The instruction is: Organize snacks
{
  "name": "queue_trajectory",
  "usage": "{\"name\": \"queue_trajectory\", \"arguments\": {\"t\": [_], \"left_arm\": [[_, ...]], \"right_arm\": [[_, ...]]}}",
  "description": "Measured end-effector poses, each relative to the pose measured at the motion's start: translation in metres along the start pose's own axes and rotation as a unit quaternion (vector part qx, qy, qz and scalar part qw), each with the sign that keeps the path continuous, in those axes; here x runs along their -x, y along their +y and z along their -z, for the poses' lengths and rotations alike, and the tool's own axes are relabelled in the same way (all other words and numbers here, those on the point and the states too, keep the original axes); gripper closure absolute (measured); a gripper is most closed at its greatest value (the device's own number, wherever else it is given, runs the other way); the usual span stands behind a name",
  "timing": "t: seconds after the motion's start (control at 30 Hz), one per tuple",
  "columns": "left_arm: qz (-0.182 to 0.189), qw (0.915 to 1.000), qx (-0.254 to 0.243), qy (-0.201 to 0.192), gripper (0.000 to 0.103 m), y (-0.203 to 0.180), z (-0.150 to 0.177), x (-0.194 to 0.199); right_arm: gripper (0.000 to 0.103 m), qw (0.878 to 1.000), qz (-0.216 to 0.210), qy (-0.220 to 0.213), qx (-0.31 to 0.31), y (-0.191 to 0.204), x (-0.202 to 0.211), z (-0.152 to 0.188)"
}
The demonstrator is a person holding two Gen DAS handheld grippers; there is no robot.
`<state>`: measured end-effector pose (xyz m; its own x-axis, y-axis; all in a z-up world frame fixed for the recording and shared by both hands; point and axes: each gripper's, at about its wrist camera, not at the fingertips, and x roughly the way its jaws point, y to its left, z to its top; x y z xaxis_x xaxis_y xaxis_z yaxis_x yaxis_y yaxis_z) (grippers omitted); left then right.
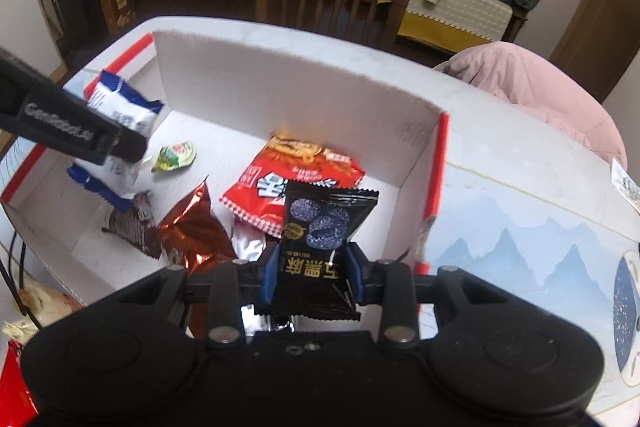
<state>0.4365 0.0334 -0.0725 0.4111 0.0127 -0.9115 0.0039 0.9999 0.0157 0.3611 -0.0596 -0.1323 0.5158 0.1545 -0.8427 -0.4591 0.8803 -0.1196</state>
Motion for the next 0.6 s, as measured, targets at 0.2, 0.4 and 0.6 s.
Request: {"name": "queue_trajectory", "arguments": {"t": [0.2, 0.4, 0.6], "left_arm": [[-0.019, 0.9996, -0.012, 0.016, 0.057, -0.005, -0.003, -0.016], [-0.030, 0.9991, -0.014, 0.026, 0.057, -0.008, -0.006, -0.024], [-0.027, 0.9994, -0.004, 0.020, 0.053, -0.002, -0.005, -0.019]], "right_arm": [[0.070, 1.000, -0.002, 0.013, 0.007, 0.001, -0.009, 0.000], [0.067, 1.000, 0.001, 0.017, 0.010, 0.001, -0.013, -0.001], [0.065, 1.000, -0.003, 0.012, -0.003, -0.003, -0.007, 0.001]]}}
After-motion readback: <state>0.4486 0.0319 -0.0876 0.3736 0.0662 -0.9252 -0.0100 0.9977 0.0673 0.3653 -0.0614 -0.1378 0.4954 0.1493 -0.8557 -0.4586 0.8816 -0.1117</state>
